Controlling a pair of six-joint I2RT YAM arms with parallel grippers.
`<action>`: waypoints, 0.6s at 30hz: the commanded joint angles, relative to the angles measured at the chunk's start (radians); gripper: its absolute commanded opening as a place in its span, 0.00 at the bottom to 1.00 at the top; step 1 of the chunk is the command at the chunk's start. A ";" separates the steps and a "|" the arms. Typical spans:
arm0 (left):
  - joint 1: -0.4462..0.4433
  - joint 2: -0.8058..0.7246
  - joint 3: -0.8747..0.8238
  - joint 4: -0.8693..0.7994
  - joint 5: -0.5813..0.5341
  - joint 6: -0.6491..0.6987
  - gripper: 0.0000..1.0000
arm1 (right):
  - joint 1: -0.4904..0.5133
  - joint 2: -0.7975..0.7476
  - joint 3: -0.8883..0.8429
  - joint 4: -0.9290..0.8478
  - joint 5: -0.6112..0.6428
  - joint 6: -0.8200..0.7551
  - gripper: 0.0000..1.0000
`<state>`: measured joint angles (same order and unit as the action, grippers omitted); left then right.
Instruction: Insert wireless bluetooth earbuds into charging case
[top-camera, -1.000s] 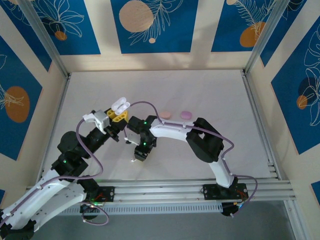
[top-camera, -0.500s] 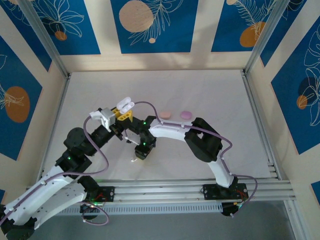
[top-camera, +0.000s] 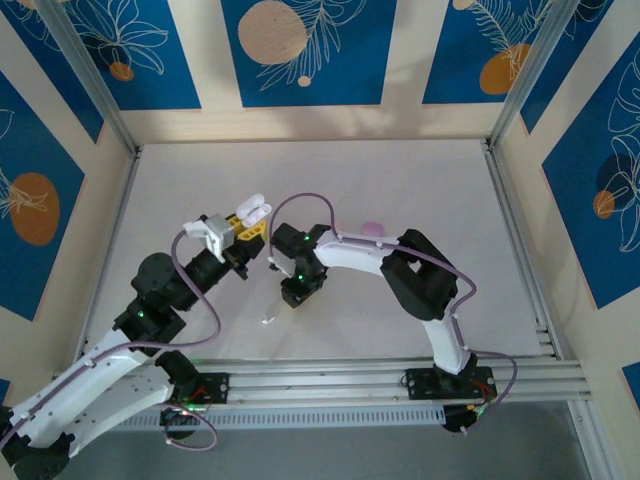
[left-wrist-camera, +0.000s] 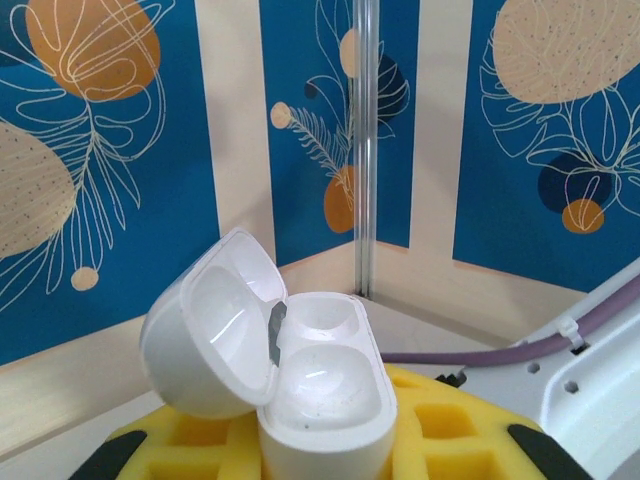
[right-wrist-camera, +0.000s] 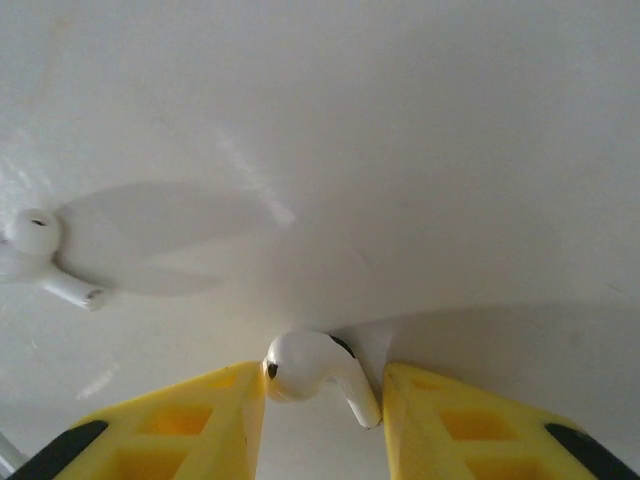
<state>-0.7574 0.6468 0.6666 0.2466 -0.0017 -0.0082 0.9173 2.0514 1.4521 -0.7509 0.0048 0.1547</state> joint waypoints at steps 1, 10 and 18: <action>-0.003 0.003 0.018 0.048 -0.003 -0.003 0.14 | -0.007 -0.031 -0.013 0.003 0.005 0.055 0.38; -0.003 0.011 0.019 0.048 -0.004 -0.008 0.14 | -0.005 -0.010 0.044 -0.046 -0.025 -0.010 0.45; -0.003 0.002 0.016 0.041 -0.013 -0.012 0.14 | 0.017 0.014 0.070 -0.128 -0.076 -0.001 0.46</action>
<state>-0.7574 0.6632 0.6666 0.2489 -0.0017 -0.0090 0.9173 2.0521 1.5108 -0.8165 -0.0265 0.1577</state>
